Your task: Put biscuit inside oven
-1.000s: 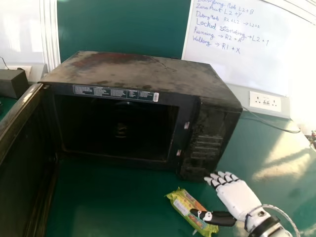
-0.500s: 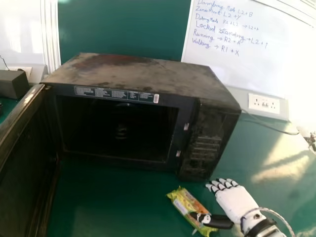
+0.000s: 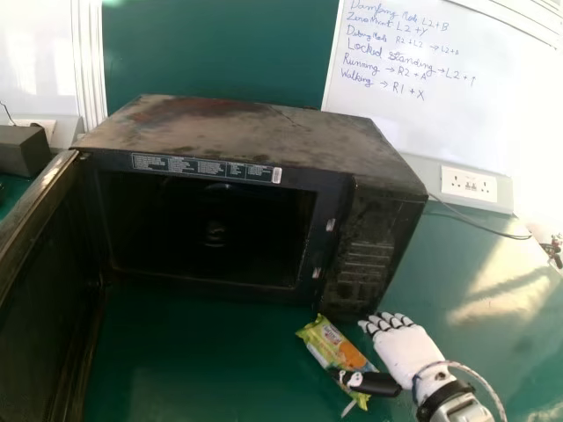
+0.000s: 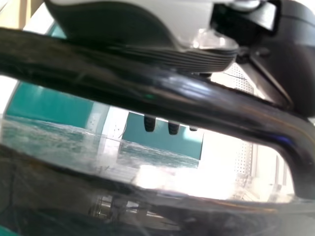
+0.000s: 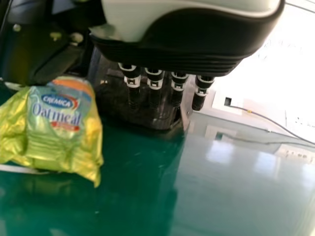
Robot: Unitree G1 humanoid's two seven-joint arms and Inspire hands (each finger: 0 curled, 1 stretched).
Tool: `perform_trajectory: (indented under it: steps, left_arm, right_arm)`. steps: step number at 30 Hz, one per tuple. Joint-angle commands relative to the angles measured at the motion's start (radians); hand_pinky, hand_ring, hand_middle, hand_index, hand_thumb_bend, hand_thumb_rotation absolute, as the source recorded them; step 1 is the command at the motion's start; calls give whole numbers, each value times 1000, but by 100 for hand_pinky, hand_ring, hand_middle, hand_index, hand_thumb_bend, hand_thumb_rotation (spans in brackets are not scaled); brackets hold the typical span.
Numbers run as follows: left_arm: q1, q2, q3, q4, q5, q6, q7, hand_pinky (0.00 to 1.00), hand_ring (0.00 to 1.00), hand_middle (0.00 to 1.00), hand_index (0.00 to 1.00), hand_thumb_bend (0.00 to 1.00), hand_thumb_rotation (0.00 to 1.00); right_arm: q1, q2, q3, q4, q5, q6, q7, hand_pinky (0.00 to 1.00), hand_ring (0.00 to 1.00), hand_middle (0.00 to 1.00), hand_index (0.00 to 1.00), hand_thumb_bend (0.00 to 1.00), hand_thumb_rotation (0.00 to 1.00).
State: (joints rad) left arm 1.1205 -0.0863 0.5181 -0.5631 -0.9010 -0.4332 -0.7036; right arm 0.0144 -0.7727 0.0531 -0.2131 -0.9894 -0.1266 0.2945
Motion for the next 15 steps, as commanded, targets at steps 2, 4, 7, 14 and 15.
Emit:
perform_trajectory:
  steps: [2, 4, 7, 14, 15]
  left_arm:
    - [11, -37, -10, -2, 7, -20, -10, 88, 80, 82, 83, 100, 94]
    - [9, -36, -8, 2, 13, -30, -17, 88, 80, 82, 83, 100, 93]
    - [5, -37, -5, 9, 34, -49, -16, 89, 81, 82, 83, 100, 95]
    - [-4, -52, -2, 24, 111, -123, 12, 87, 81, 83, 83, 99, 94]
    - [-6, -54, -2, 27, 127, -139, 17, 87, 81, 83, 83, 98, 94]
  right_arm:
    - [36, 8, 22, -28, -16, 20, 9, 100, 100, 100, 97, 92, 95]
    - [50, 14, 27, -44, -13, 25, 4, 100, 100, 100, 97, 91, 96]
    - [61, 24, 35, -46, -6, 26, -13, 100, 100, 100, 97, 92, 95]
    - [72, 44, 41, -28, 6, 10, -82, 100, 100, 100, 98, 87, 96]
    - [73, 47, 43, -24, 6, 8, -93, 100, 100, 100, 98, 87, 97]
